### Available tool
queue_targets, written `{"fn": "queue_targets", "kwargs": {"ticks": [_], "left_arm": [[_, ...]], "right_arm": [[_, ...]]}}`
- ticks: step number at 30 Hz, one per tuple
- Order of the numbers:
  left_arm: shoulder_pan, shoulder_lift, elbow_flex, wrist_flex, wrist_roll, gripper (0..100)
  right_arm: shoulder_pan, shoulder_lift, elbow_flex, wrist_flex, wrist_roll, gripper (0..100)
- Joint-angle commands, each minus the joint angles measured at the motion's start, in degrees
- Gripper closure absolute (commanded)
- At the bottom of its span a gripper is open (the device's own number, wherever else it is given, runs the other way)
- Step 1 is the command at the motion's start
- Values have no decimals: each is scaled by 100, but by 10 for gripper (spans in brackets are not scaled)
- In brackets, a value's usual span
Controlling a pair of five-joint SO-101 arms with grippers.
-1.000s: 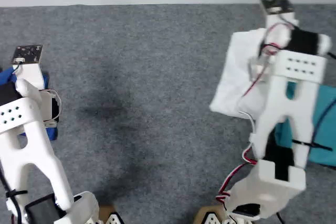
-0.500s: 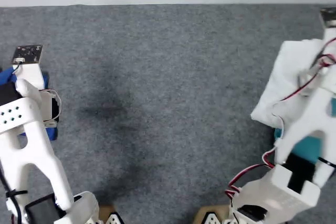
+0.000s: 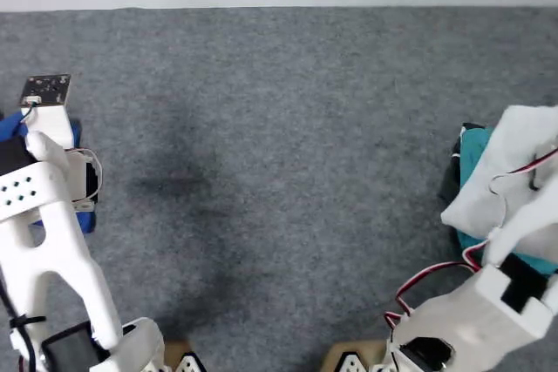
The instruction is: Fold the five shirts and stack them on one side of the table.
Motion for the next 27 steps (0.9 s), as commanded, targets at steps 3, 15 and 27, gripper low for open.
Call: {"fn": "queue_targets", "kwargs": {"ticks": [3, 15, 27], "left_arm": [[35, -246, -57, -62, -44, 995], [35, -246, -48, -62, -44, 995], [35, -246, -31, -53, -44, 995]], "right_arm": [[224, 374, -35, -426, 237, 989], [629, 1095, -53, -1305, 888, 795], [321, 365, -949, -22, 870, 679]]}}
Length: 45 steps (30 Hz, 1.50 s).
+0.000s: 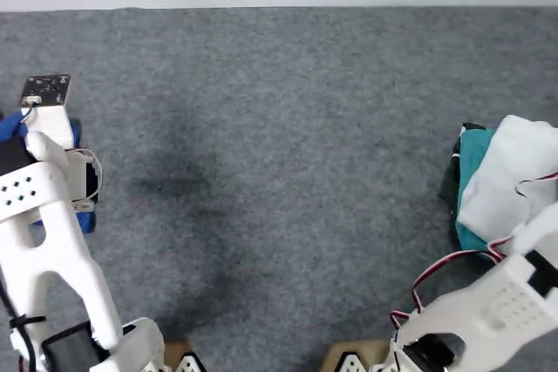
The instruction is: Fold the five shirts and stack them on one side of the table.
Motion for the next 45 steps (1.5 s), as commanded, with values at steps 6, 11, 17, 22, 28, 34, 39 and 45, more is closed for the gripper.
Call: {"fn": "queue_targets", "kwargs": {"ticks": [6, 11, 17, 22, 28, 34, 39, 45], "left_arm": [[35, -246, -31, -53, -35, 995], [35, -246, -40, -53, -26, 995], [35, -246, -40, -53, -18, 995], [35, -246, -40, -53, -18, 995], [35, -246, -40, -62, -26, 995], [35, -246, -22, -70, -35, 995], [35, -246, -31, -70, -35, 995], [35, -246, -48, -62, -35, 995]], "right_arm": [[-549, -330, -316, 576, 44, 815], [-1007, -48, -352, 426, 53, 991], [-1314, 479, -352, -629, 44, 987], [-1305, 620, -352, -1569, -88, 988], [-1323, 954, -255, -2475, -413, 988], [-1411, 1930, -308, -3090, -484, 988], [-1393, 1613, -1178, -2237, -659, 989], [-936, 1209, -1864, -1429, -615, 989]]}}
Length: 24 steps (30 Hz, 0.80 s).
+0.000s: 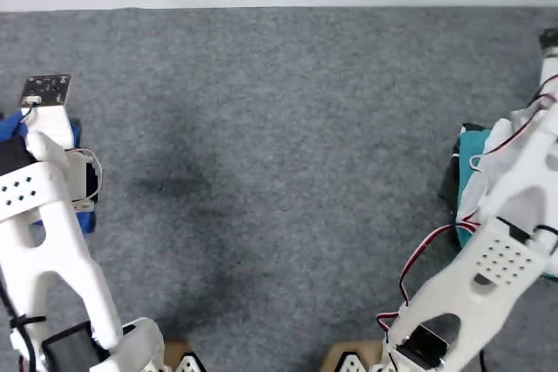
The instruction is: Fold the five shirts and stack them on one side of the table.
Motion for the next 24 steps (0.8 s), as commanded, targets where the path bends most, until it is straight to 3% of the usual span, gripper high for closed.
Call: {"fn": "queue_targets", "kwargs": {"ticks": [1, 5, 9, 16, 24], "left_arm": [[35, -246, -48, -53, -35, 995], [35, -246, -48, 18, -35, 995], [35, -246, -48, 18, -44, 995], [35, -246, -48, 26, -44, 995], [35, -255, -48, 35, -44, 995]], "right_arm": [[462, -470, -440, 189, 53, 989], [1024, -391, -325, 13, 659, 989], [1420, 259, -176, -673, 809, 989], [1429, 1218, -369, -1569, 774, 989], [1112, 549, -2163, 558, 756, 989]]}}
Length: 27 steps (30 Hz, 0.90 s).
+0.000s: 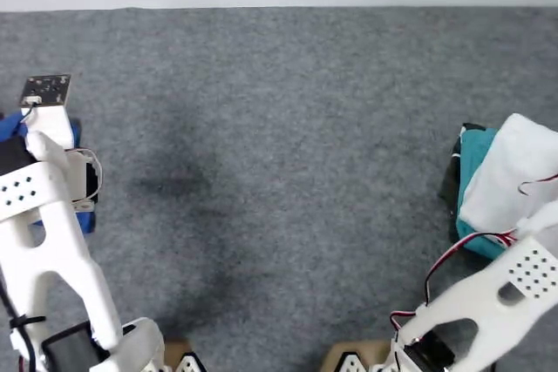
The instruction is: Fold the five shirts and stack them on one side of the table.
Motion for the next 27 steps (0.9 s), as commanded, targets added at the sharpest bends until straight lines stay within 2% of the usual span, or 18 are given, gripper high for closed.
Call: {"fn": "queue_targets", "kwargs": {"ticks": [1, 5, 10, 18, 22, 27], "left_arm": [[35, -255, -48, 35, -44, 995], [35, -255, -48, 35, -44, 995], [35, -255, -48, 35, -44, 995], [35, -255, -48, 35, -44, 995], [35, -255, -48, 35, -35, 995], [35, -255, -101, 114, -44, 995]], "right_arm": [[-338, -655, -993, 1174, 9, 989], [-567, -734, -1662, 2457, 53, 989], [-189, -673, -1653, 2466, 62, 989], [593, 180, -712, 2396, 211, 987], [576, 813, -791, 2255, 431, 988], [365, 567, -2031, 2466, 290, 989]]}}
